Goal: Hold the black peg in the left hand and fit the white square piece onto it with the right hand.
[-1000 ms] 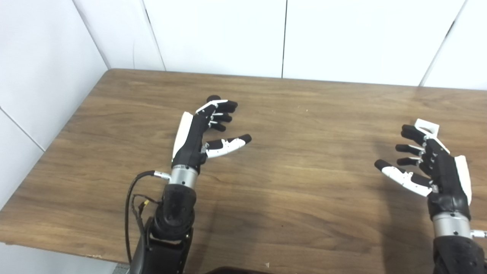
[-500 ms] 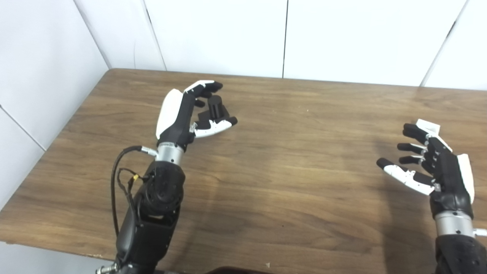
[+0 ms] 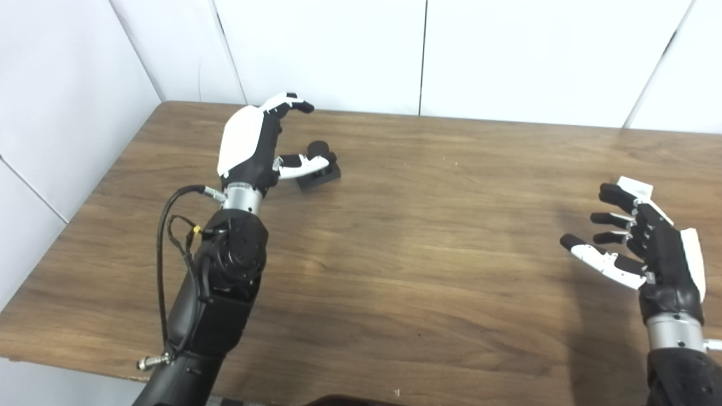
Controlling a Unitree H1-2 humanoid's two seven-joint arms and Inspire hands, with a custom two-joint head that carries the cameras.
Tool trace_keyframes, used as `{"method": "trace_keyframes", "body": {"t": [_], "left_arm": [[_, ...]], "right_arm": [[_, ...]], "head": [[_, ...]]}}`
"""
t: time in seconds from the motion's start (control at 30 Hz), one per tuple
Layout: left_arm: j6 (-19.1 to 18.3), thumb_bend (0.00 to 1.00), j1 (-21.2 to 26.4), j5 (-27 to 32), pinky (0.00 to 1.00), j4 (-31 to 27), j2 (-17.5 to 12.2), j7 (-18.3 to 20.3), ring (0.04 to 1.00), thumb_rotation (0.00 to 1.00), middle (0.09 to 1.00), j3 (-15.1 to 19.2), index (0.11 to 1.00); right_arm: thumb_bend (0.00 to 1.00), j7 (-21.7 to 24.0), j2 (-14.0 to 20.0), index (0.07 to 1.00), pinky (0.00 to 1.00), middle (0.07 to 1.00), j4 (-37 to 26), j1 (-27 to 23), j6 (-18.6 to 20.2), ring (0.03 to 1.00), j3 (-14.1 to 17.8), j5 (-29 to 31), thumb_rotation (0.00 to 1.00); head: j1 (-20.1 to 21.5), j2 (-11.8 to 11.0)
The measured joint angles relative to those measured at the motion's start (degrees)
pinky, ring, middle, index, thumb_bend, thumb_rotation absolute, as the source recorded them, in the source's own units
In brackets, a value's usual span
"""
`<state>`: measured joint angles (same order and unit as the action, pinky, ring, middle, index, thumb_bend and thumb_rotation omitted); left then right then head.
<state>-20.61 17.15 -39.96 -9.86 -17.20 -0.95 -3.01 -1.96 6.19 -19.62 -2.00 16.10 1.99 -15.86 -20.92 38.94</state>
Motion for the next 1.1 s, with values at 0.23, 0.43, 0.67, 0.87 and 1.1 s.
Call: {"method": "trace_keyframes", "body": {"t": [0.23, 0.43, 0.67, 0.87, 1.1], "left_arm": [[-1.63, 0.82, 1.38, -3.28, 0.98, 3.53, -2.35, 1.91, 1.0, 0.35, 1.0, -1.61, 0.753], [-3.68, 0.86, 3.17, -5.66, 1.0, 6.18, -4.79, 5.96, 1.0, 0.4, 1.0, -3.79, 0.78], [-5.53, 0.89, 5.75, -8.7, 1.0, 9.34, -6.05, 8.56, 1.0, 0.42, 1.0, -5.94, 0.785], [-5.37, 0.91, 5.92, -9.44, 0.99, 12.51, -6.05, 8.42, 1.0, 0.4, 1.0, -6.85, 0.755], [-5.05, 0.93, 5.93, -9.49, 1.0, 17.05, -5.76, 7.35, 1.0, 0.39, 1.0, -7.44, 0.721]], "right_arm": [[0.61, -0.09, -0.02, 0.764, 0.54, 0.792, -0.03, 0.18, -0.02, 0.695, 0.0, -0.2, 0.0], [0.61, -0.09, -0.02, 0.764, 0.54, 0.786, -0.03, 0.23, -0.03, 0.678, -0.04, -0.32, 0.0], [0.61, -0.09, -0.19, 0.762, 0.53, 0.778, -0.08, 0.55, -0.03, 0.675, -0.14, -0.38, 0.0], [0.61, -0.11, -0.25, 0.76, 0.53, 0.787, -0.41, 1.0, -0.03, 0.677, -0.13, -0.57, 0.0], [0.61, -0.15, -0.95, 0.764, 0.53, 0.783, -0.54, 1.22, -0.04, 0.676, -0.11, -0.41, 0.0]], "head": [[0.09, 0.09], [0.18, 0.18], [0.61, 0.26], [0.88, 0.44], [1.23, 0.62]]}}
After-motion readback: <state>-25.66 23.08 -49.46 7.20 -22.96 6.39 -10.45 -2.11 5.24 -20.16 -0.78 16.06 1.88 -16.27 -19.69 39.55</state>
